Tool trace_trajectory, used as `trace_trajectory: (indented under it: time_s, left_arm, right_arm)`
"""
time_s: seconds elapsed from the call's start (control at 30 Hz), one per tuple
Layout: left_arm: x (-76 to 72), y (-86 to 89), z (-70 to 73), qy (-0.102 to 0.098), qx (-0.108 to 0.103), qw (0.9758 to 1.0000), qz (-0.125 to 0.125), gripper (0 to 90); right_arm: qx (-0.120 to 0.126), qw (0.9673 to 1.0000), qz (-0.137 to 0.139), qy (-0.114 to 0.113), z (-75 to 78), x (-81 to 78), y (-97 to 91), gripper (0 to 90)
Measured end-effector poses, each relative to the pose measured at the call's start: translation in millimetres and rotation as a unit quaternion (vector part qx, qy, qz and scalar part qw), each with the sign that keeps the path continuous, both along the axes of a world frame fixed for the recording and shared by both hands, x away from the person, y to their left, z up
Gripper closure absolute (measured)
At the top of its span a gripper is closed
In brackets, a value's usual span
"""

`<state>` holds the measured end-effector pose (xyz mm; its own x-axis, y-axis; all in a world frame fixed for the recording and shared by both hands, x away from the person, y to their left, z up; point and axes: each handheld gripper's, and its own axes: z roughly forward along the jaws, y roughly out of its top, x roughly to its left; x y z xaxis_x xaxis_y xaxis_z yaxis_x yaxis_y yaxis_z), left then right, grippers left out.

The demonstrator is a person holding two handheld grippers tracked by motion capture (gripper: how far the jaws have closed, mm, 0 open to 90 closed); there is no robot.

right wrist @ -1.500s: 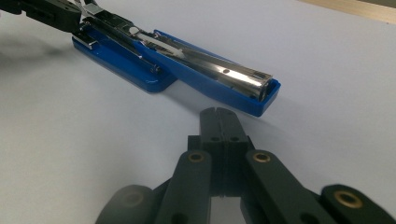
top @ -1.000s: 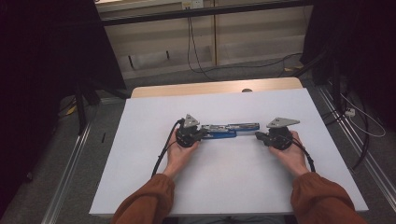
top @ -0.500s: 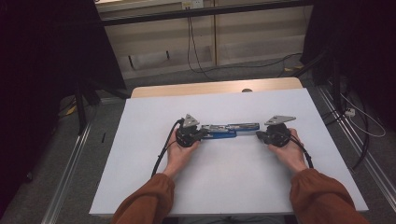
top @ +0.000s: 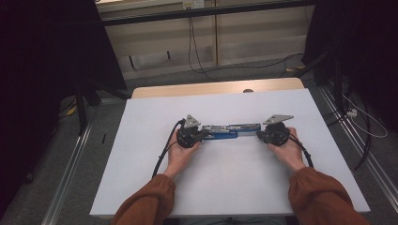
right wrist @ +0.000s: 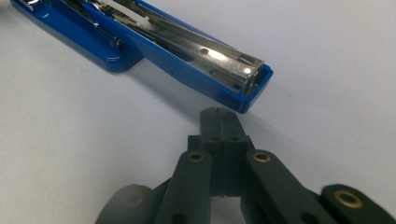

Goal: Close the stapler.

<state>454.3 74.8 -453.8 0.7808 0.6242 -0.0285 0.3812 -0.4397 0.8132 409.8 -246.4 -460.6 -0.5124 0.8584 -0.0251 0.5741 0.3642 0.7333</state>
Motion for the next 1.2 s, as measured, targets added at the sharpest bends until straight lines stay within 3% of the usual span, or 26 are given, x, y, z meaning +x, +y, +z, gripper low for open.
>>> trace_trajectory:
  time_s: [1.2]
  left_arm:
    - [-1.2, -0.7, 0.1, -0.006, 0.006, 1.0000, 0.000, 90.0]
  right_arm:
    - [0.017, 0.9998, -0.008, -0.004, -1.8, 0.6, 0.0, 90.0]
